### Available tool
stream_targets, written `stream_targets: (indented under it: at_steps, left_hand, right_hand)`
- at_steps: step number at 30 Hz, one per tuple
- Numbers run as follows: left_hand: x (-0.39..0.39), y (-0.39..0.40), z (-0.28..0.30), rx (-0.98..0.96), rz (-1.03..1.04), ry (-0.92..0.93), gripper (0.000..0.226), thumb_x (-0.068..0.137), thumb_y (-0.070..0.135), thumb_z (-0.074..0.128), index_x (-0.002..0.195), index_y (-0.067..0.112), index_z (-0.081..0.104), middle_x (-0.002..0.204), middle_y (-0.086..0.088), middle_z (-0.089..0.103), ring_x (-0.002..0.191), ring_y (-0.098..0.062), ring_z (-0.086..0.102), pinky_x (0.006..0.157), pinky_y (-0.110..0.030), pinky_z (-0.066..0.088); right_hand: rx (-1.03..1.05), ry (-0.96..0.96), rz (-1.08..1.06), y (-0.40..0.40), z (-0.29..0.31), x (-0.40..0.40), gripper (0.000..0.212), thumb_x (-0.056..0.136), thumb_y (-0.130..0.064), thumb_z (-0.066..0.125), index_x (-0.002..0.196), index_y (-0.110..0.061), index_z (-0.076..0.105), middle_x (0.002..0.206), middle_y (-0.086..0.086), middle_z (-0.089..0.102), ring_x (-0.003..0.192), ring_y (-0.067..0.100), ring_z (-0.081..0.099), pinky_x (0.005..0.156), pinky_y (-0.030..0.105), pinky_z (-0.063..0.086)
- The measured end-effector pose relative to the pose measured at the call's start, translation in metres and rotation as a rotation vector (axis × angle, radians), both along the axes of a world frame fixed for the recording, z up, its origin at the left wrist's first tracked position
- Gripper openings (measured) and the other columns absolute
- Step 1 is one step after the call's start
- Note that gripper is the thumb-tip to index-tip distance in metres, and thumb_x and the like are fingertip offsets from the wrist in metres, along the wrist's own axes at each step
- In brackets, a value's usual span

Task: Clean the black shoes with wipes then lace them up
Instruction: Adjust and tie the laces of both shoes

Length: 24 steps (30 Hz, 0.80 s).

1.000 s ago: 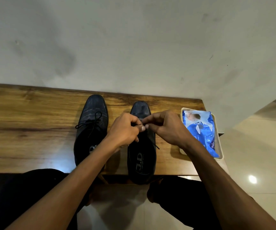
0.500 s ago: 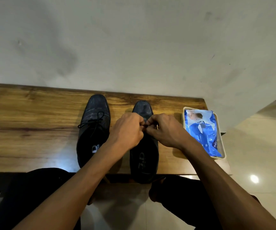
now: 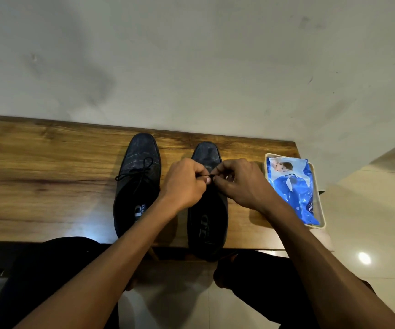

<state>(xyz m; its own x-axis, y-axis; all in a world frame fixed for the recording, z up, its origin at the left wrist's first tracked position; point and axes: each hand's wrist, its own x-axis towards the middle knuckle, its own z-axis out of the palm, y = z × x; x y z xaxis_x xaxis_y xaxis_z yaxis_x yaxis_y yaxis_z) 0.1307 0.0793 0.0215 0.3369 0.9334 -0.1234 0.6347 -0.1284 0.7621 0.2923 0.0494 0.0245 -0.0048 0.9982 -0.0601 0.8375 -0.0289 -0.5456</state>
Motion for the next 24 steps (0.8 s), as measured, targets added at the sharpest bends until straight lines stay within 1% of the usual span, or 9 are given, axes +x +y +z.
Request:
stream_targets:
  at_steps: [3,5,9,11,13,16,20,22,24]
  left_hand:
    - [0.0,-0.002,0.001,-0.121,0.09,-0.128,0.012,0.091,0.019,0.069,0.081,0.021,0.074,0.067,0.006,0.064,0.067,-0.013,0.062,0.071,-0.037,0.056]
    - [0.001,-0.004,0.0,-0.168,0.122,-0.175,0.014,0.092,0.02,0.069,0.078,0.023,0.072,0.07,0.005,0.065,0.068,-0.013,0.061,0.07,-0.035,0.054]
    - [0.001,-0.003,-0.001,-0.222,0.146,-0.232,0.016,0.092,0.021,0.068,0.078,0.021,0.075,0.079,0.003,0.07,0.069,-0.011,0.059,0.074,-0.04,0.055]
    - [0.001,-0.003,-0.001,-0.232,0.126,-0.243,0.016,0.093,0.02,0.066,0.08,0.02,0.076,0.081,0.003,0.07,0.07,-0.01,0.058,0.071,-0.036,0.051]
    - [0.001,-0.004,-0.001,-0.229,0.107,-0.235,0.015,0.094,0.021,0.065,0.084,0.02,0.076,0.085,0.002,0.07,0.073,-0.01,0.058,0.071,-0.034,0.05]
    - [0.0,-0.004,0.0,-0.233,0.098,-0.227,0.013,0.095,0.021,0.064,0.088,0.02,0.075,0.088,0.003,0.07,0.074,-0.01,0.058,0.071,-0.031,0.05]
    - [-0.004,0.0,0.005,-0.244,0.121,-0.238,0.009,0.092,0.022,0.069,0.092,0.017,0.076,0.091,0.005,0.071,0.068,-0.004,0.057,0.06,-0.019,0.042]
    - [-0.006,0.003,0.005,-0.251,0.145,-0.237,0.008,0.09,0.02,0.07,0.091,0.016,0.077,0.094,0.004,0.072,0.073,-0.004,0.059,0.063,-0.02,0.044]
    - [-0.008,0.005,0.003,-0.252,0.165,-0.22,0.007,0.089,0.019,0.071,0.089,0.016,0.078,0.098,0.002,0.072,0.087,-0.007,0.063,0.072,-0.024,0.049]
  right_hand:
    - [0.085,0.027,-0.077,-0.004,-0.003,-0.002,0.007,0.09,-0.027,0.071,0.096,-0.026,0.074,0.083,-0.015,0.068,0.07,-0.007,0.058,0.06,0.008,0.039]
    - [0.106,0.065,-0.1,-0.005,-0.002,0.0,0.006,0.088,-0.026,0.073,0.093,-0.025,0.075,0.08,-0.014,0.069,0.07,-0.004,0.062,0.063,0.012,0.046]
    - [0.089,0.069,-0.032,-0.008,0.002,0.001,0.011,0.088,-0.026,0.073,0.096,-0.022,0.079,0.075,-0.016,0.067,0.065,-0.009,0.06,0.06,0.004,0.04]
    - [0.097,0.06,-0.037,-0.008,0.002,0.0,0.012,0.088,-0.032,0.075,0.095,-0.023,0.08,0.077,-0.013,0.07,0.067,-0.006,0.061,0.061,0.008,0.04]
    - [0.101,0.06,-0.052,-0.007,0.002,0.0,0.012,0.089,-0.031,0.075,0.094,-0.022,0.08,0.079,-0.011,0.071,0.07,-0.002,0.061,0.063,0.016,0.045]
    - [0.073,0.035,-0.034,-0.005,0.002,0.0,0.011,0.091,-0.029,0.071,0.095,-0.023,0.079,0.079,-0.013,0.07,0.073,-0.002,0.062,0.066,0.02,0.049]
    - [0.045,-0.025,-0.009,-0.006,0.001,0.008,0.013,0.093,-0.036,0.065,0.093,-0.027,0.075,0.082,-0.013,0.072,0.078,0.005,0.065,0.072,0.037,0.057]
    - [0.028,-0.086,-0.001,-0.008,0.001,0.012,0.013,0.092,-0.036,0.062,0.091,-0.027,0.072,0.082,-0.013,0.07,0.078,0.008,0.064,0.071,0.04,0.056]
    - [0.009,-0.145,0.017,-0.011,0.002,0.013,0.009,0.09,-0.035,0.062,0.088,-0.029,0.068,0.081,-0.015,0.067,0.079,0.011,0.064,0.071,0.04,0.055]
